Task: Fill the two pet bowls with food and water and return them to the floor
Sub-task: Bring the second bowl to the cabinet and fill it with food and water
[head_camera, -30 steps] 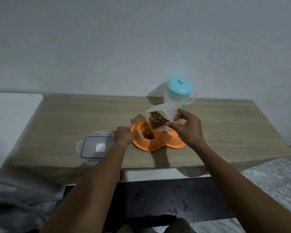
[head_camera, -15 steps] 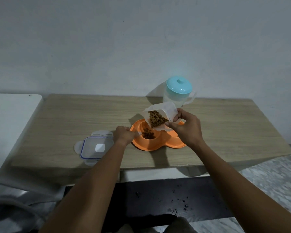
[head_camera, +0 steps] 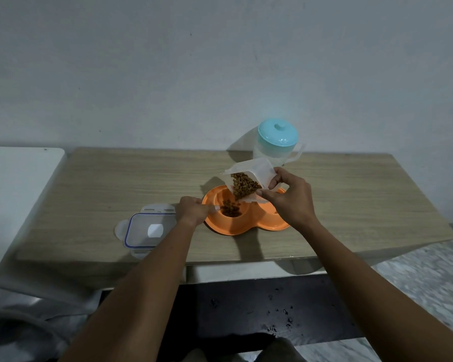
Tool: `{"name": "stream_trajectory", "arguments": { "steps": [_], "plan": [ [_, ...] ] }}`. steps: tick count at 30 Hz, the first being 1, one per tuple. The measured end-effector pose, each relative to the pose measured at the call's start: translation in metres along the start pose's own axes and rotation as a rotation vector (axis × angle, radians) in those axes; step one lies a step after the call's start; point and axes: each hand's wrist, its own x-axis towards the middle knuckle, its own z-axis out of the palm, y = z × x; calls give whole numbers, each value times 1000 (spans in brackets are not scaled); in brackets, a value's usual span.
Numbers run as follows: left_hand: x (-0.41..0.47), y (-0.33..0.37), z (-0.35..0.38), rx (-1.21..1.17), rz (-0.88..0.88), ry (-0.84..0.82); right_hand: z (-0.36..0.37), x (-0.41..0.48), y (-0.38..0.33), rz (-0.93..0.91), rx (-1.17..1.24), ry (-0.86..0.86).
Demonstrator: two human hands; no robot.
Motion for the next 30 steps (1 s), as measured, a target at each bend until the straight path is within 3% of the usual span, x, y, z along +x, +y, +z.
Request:
{"name": "stream_trajectory", "arguments": {
  "steps": [12, 22, 30],
  "plan": [
    [2, 3, -2, -16, -23, 7, 0, 6, 9, 120, 138, 31],
    [5, 10, -6, -43, -93, -56, 8, 19, 16, 636, 704, 134],
    [13, 15, -8, -41, -175, -81, 49, 61, 14, 745, 829, 27]
  ]
}}
